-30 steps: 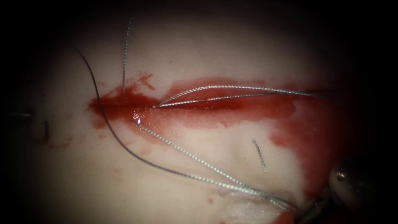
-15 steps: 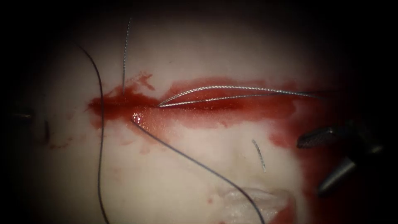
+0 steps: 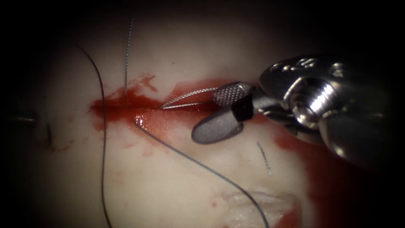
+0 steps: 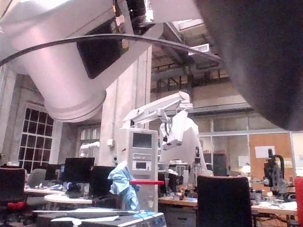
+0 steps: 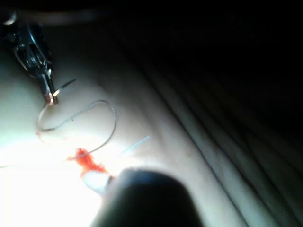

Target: Wound Closure

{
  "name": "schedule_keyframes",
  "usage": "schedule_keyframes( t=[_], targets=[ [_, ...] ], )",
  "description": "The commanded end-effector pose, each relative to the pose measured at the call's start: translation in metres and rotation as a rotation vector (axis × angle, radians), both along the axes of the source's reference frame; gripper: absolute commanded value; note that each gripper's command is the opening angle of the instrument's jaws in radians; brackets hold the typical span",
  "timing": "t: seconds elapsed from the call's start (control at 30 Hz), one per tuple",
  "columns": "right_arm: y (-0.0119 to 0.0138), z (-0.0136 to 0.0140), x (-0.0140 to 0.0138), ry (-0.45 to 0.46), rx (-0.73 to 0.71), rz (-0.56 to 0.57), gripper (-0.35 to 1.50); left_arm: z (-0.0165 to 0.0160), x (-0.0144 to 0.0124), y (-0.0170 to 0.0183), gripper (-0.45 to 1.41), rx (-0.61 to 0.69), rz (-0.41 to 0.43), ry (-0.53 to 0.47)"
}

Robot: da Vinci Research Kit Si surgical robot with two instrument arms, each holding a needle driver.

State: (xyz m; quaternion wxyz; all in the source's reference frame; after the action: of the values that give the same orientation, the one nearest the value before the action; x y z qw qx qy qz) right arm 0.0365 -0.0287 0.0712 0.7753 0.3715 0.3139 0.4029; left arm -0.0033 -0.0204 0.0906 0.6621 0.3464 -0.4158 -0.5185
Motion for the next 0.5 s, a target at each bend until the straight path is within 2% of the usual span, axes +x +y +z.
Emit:
schedule_keyframes(
  t=[0.03, 0.07, 0.13, 0.17, 0.2, 0.3, 0.43, 0.5],
  targets=[
    [-0.0002, 0.0012, 0.0023, -0.015, 0.029, 0.015, 0.79, -0.0003, -0.0006, 0.0012, -0.45, -0.003, -0.003, -0.004],
    [-0.0009, 0.0021, 0.0031, -0.031, 0.071, 0.037, 0.71, -0.0003, -0.0006, 0.0012, -0.45, -0.003, -0.003, -0.005],
    [-0.0011, 0.0026, 0.0040, -0.023, 0.076, 0.019, 0.22, -0.0003, -0.0006, 0.0012, -0.45, 0.002, -0.005, -0.004],
    [-0.0009, 0.0027, 0.0044, -0.022, 0.077, 0.015, 0.19, -0.0003, -0.0006, 0.0012, -0.45, 0.002, -0.005, -0.005],
    [-0.0003, 0.0026, 0.0051, -0.029, 0.110, 0.024, 0.42, -0.0003, -0.0006, 0.0011, -0.45, 0.002, -0.005, -0.004],
    [0.0002, 0.0026, 0.0054, -0.030, 0.154, 0.035, 0.44, -0.0002, -0.0007, 0.0011, -0.45, 0.001, -0.006, -0.004],
    [0.0006, 0.0025, 0.0055, 0.007, 0.174, 0.027, 0.10, -0.0001, -0.0008, 0.0010, -0.45, 0.002, -0.001, -0.007],
    [0.0006, 0.0027, 0.0055, 0.007, 0.175, 0.018, 0.09, -0.0001, -0.0008, 0.0010, -0.45, 0.002, -0.001, -0.007]
  ],
)
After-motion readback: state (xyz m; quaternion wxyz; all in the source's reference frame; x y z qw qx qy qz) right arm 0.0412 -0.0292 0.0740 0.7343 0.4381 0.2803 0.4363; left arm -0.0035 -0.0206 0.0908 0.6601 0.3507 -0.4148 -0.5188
